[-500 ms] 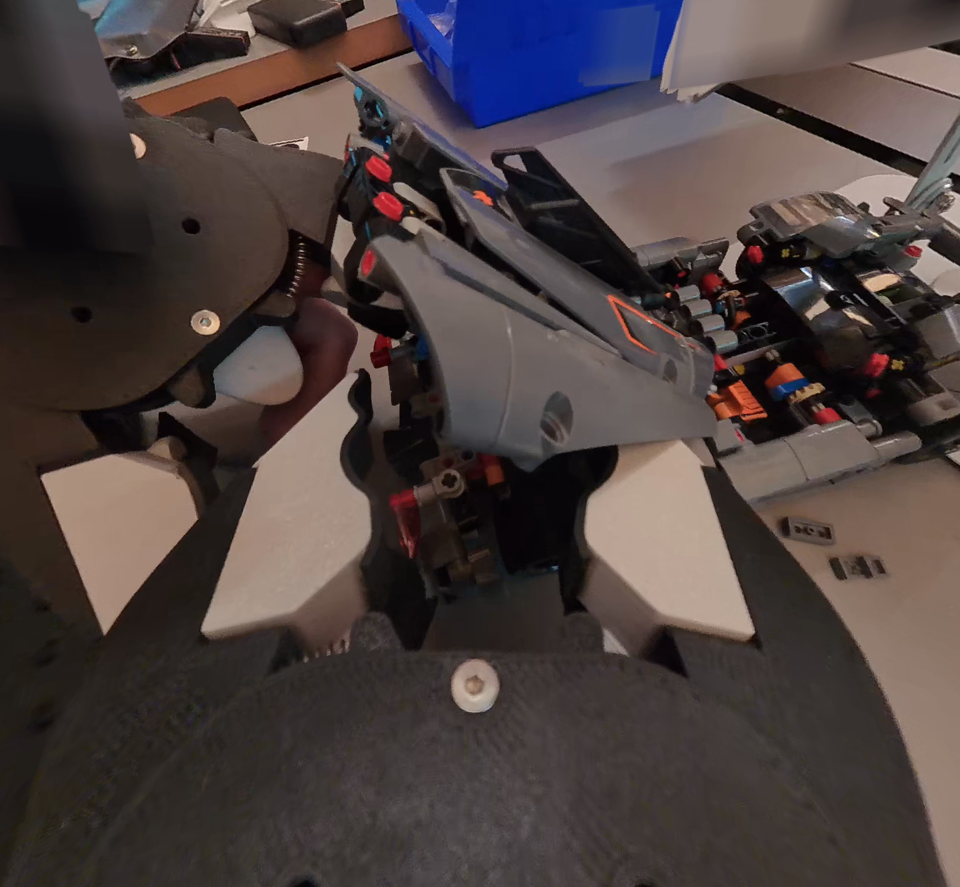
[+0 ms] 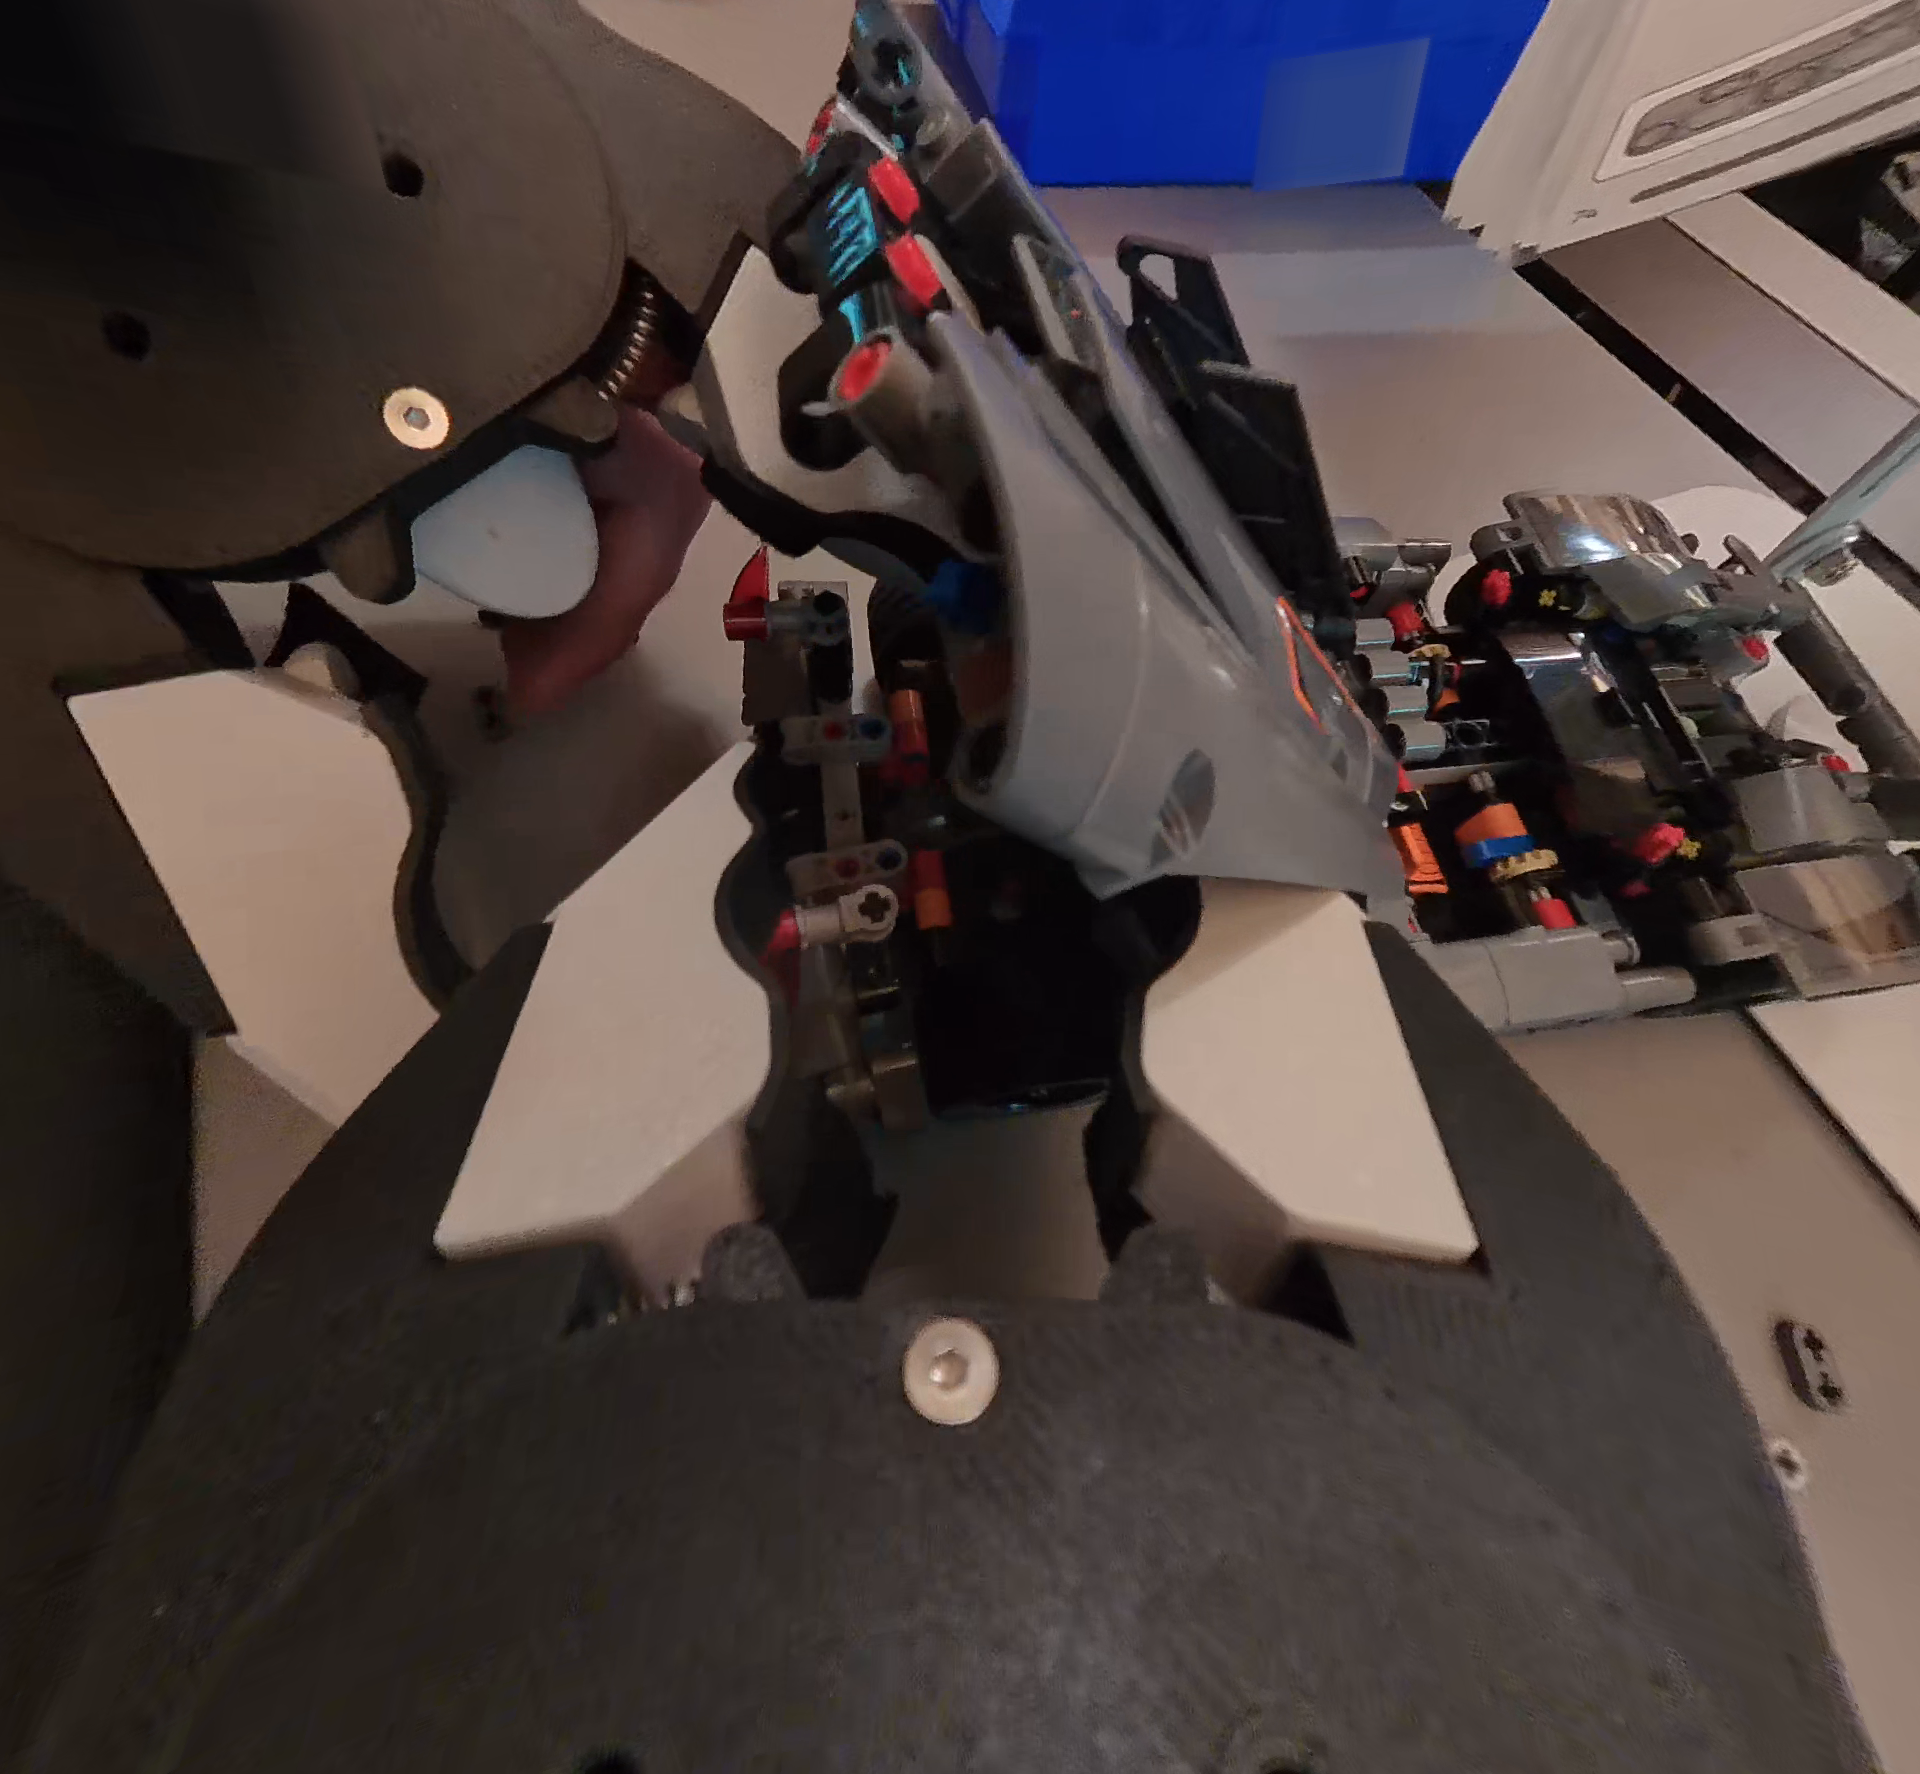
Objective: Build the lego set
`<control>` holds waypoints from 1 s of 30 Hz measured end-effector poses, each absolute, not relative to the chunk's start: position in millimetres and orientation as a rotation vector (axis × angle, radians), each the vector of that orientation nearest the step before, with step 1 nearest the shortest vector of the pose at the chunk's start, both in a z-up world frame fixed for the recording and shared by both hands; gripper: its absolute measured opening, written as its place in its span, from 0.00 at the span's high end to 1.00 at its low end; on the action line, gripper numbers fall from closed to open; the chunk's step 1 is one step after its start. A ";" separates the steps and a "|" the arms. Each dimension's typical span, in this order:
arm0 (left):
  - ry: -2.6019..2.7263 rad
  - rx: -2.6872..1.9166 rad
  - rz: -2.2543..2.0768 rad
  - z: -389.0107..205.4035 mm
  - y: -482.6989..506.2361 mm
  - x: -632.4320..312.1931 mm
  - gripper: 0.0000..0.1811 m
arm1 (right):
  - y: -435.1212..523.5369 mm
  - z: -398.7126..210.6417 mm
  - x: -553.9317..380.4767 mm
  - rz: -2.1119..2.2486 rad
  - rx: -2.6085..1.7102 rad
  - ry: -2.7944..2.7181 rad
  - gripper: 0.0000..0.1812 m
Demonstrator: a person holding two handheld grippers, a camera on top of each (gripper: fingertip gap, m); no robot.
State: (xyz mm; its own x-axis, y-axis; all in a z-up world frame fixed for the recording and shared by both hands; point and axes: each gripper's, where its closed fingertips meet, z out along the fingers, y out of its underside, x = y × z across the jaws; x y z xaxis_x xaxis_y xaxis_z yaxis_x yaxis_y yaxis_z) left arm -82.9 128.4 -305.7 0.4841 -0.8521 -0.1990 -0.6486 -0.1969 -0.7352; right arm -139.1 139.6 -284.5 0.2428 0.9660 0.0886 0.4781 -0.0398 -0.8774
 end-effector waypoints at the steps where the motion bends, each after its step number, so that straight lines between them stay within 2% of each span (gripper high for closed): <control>1: 1.256 -1.928 -0.298 -306.9 128.4 -84.0 0.26 | 139.3 -285.6 -138.6 0.691 -1.641 -1.379 0.63; 8: 1.252 -1.933 -0.270 -305.4 127.4 -89.3 0.33 | 131.7 -288.4 -137.9 0.650 -1.584 -1.477 0.61; 14: 1.256 -1.936 -0.238 -308.7 126.8 -90.8 0.31 | 130.1 -287.6 -136.6 0.660 -1.594 -1.481 0.61; 19: 1.237 -1.896 -0.228 -304.1 131.2 -89.3 0.25 | 135.6 -285.5 -137.1 0.639 -1.612 -1.426 0.56; 23: 1.254 -1.877 -0.229 -303.4 131.1 -86.5 0.24 | 135.1 -287.2 -139.7 0.621 -1.601 -1.434 0.56; 30: 1.272 -1.872 -0.231 -302.3 127.7 -90.4 0.30 | 131.6 -288.5 -138.5 0.609 -1.566 -1.485 0.58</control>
